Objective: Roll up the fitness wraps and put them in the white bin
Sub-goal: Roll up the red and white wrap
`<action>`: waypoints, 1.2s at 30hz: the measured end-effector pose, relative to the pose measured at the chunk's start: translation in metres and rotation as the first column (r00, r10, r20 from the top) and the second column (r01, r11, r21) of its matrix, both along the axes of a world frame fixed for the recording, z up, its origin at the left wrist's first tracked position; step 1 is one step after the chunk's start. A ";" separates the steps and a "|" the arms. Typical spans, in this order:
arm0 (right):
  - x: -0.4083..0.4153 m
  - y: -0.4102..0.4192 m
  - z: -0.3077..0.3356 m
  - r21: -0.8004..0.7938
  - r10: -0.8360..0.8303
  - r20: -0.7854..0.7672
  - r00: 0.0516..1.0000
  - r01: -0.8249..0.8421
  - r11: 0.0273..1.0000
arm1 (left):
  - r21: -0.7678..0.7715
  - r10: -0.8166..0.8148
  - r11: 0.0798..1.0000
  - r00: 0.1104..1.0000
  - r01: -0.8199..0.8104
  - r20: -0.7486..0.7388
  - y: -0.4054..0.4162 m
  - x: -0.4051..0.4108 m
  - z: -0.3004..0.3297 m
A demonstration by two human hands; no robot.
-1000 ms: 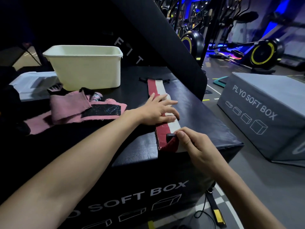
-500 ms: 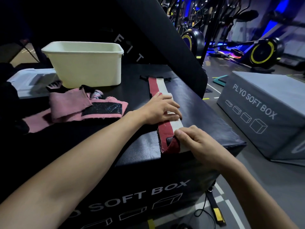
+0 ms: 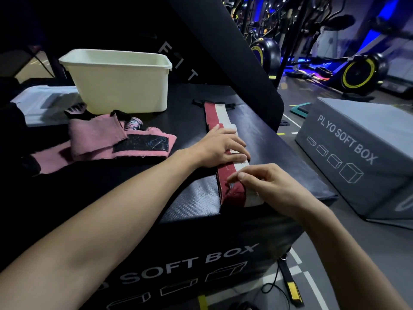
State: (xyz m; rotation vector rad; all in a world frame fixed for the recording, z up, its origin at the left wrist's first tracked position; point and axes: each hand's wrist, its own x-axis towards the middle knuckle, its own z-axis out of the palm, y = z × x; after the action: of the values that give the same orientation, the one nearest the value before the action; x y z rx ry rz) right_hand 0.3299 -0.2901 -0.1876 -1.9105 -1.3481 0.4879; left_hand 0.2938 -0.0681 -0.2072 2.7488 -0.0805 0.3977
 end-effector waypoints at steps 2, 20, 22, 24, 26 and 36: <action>0.000 0.002 0.000 0.036 -0.024 -0.003 1.000 0.024 0.999 | -0.003 0.002 1.000 1.000 -0.002 -0.009 0.000 0.000 0.000; -0.008 0.021 0.001 0.237 -0.299 0.351 0.888 0.225 0.945 | -0.015 0.015 1.000 0.999 -0.015 -0.044 0.004 0.004 -0.003; -0.011 0.017 -0.004 0.333 -0.308 0.467 0.829 0.158 0.930 | -0.021 0.013 1.000 0.999 -0.014 -0.049 0.005 0.004 -0.003; -0.011 0.012 -0.009 0.374 -0.299 0.552 0.778 0.090 0.923 | -0.036 0.003 0.999 0.999 -0.005 -0.050 0.005 0.003 -0.003; -0.007 0.004 -0.010 0.306 -0.210 0.594 0.776 0.023 0.952 | -0.058 -0.001 0.998 0.999 -0.002 -0.051 0.005 0.003 -0.004; 0.003 -0.007 -0.003 -0.055 0.080 0.669 0.739 -0.058 0.997 | -0.096 0.009 0.995 0.998 -0.014 -0.059 0.005 0.003 -0.003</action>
State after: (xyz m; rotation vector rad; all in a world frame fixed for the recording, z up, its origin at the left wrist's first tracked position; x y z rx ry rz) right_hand 0.3331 -0.2967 -0.1902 -2.1663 -1.8709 -0.1979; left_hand 0.2966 -0.0629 -0.2104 2.6645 -0.0299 0.3150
